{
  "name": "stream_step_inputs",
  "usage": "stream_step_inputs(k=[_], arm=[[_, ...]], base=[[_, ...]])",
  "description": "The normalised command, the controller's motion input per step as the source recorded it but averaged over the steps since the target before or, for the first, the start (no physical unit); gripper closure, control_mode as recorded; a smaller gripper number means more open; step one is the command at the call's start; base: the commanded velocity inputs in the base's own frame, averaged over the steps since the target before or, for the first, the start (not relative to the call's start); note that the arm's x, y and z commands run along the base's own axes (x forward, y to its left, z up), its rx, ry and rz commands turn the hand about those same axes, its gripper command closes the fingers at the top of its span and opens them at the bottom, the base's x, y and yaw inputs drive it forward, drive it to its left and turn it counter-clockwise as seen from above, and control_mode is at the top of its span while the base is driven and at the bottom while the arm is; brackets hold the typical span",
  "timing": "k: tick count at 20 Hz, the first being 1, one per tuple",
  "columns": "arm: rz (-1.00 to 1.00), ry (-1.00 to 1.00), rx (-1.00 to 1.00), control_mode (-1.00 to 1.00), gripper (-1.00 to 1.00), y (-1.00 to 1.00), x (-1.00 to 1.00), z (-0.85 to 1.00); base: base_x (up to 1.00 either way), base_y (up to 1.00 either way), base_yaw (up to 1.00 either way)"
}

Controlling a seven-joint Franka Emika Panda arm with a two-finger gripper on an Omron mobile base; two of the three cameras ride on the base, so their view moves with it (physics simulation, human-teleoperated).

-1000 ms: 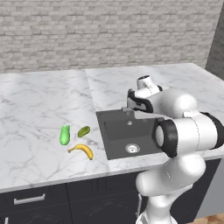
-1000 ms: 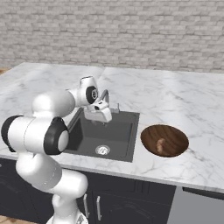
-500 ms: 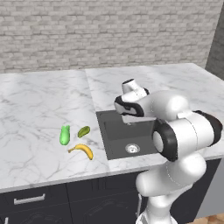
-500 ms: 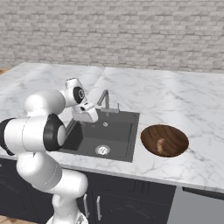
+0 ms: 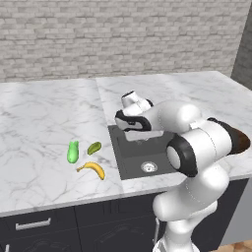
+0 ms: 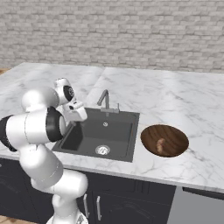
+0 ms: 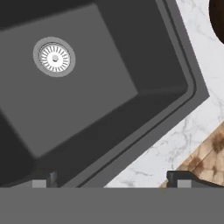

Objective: There is a mixed pile of frozen fruits and vegetables on the counter. Locate all the frozen vegetables and place the items in a bowl on the counter. Take all the frozen fruits and defrost them in a running sink.

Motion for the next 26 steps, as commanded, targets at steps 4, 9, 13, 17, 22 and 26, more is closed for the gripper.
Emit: stream_step_inputs(k=[4, 9, 13, 17, 22, 26], arm=[[-0.03, 0.14, -0.02, -1.00, -1.00, 0.44, 0.13, -0.06], [-0.05, 0.08, 0.01, -1.00, -1.00, 0.40, 0.21, -0.08], [-0.05, -0.03, 0.18, -1.00, -1.00, 0.20, 0.08, -0.05], [0.00, -0.05, 0.22, -1.00, -1.00, 0.28, -0.01, -0.13], [0.09, 0.03, 0.11, -1.00, -1.00, 0.38, 0.04, -0.05], [0.11, 0.05, 0.07, -1.00, -1.00, 0.38, 0.07, 0.00]], base=[[0.00, 0.00, 0.00], [0.00, 0.00, 0.00], [0.00, 0.00, 0.00], [0.00, 0.00, 0.00], [0.00, 0.00, 0.00], [0.00, 0.00, 0.00]])
